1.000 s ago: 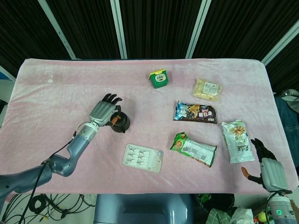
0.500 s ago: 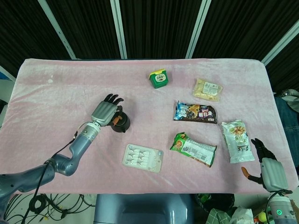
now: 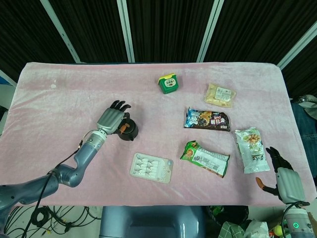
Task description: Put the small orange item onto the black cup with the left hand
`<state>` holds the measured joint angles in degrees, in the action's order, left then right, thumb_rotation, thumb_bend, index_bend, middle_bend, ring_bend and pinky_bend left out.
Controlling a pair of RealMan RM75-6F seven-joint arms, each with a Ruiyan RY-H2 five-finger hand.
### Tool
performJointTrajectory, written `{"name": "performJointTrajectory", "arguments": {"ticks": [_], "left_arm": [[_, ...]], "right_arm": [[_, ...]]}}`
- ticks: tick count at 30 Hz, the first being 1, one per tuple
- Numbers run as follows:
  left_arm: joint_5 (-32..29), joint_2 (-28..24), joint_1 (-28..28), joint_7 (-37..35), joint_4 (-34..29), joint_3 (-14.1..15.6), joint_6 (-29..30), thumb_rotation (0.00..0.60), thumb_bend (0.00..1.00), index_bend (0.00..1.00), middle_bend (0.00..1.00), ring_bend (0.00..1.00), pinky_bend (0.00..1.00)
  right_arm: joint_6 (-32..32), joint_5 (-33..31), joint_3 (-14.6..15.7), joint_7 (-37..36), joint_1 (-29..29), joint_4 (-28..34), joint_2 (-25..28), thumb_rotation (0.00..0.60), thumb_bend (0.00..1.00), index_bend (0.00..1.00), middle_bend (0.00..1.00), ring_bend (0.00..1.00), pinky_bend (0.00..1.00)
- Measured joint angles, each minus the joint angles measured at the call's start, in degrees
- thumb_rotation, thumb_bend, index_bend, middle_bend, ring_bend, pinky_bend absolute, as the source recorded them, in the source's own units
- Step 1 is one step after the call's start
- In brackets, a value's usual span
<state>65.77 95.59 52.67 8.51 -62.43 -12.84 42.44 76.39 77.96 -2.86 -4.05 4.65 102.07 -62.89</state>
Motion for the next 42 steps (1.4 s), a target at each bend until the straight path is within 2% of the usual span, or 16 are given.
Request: {"name": "performJointTrajectory", "arguments": {"ticks": [8,12,17,26,32,42], "left_arm": [[-2.5,-0.2,0.2,3.5,-0.4,0.4,-0.6,0.600,0.44,0.55,0.14,0.00,0.01],[-4.0,-0.4,0.4,5.0,-0.8,0.4,-0.7,0.600,0.38,0.41,0.13,0.00,0.01],[-5.3,-0.8,0.5,6.2,-1.9,0.4,-0.7,0.600,0.35,0.17,0.11,0.00,0.00],[-5.9,-1.5,0.5,6.4,-3.5,0.4,-0.3,0.600,0.35,0.02,0.10,0.00,0.00],[-4.5,-2.2,0.2,5.7,-4.8,0.1,1.9,0.600,0.35,0.00,0.09,0.00,0.00],[-0.5,-6.4,-2.6,1.9,-10.9,-0.9,8.7,0.600,0.34,0.00,0.10,0.00,0.01]], "right_arm": [[0.0,0.1,0.0,-0.1,0.0,0.0,0.0,0.600,0.21,0.05,0.04,0.14,0.16],[-0.1,0.0,0.0,-0.1,0.0,0.0,0.0,0.600,0.21,0.05,0.04,0.14,0.16],[-0.1,0.0,0.0,0.0,0.1,0.0,-0.1,0.600,0.21,0.05,0.04,0.14,0.16],[-0.2,-0.1,0.0,0.0,0.1,0.1,0.0,0.600,0.21,0.05,0.04,0.14,0.16],[-0.2,0.0,0.0,-0.1,0.1,0.1,0.0,0.600,0.21,0.05,0.04,0.14,0.16],[-0.3,-0.1,0.1,0.2,0.1,0.3,-0.1,0.600,0.21,0.05,0.04,0.14,0.16]]}}
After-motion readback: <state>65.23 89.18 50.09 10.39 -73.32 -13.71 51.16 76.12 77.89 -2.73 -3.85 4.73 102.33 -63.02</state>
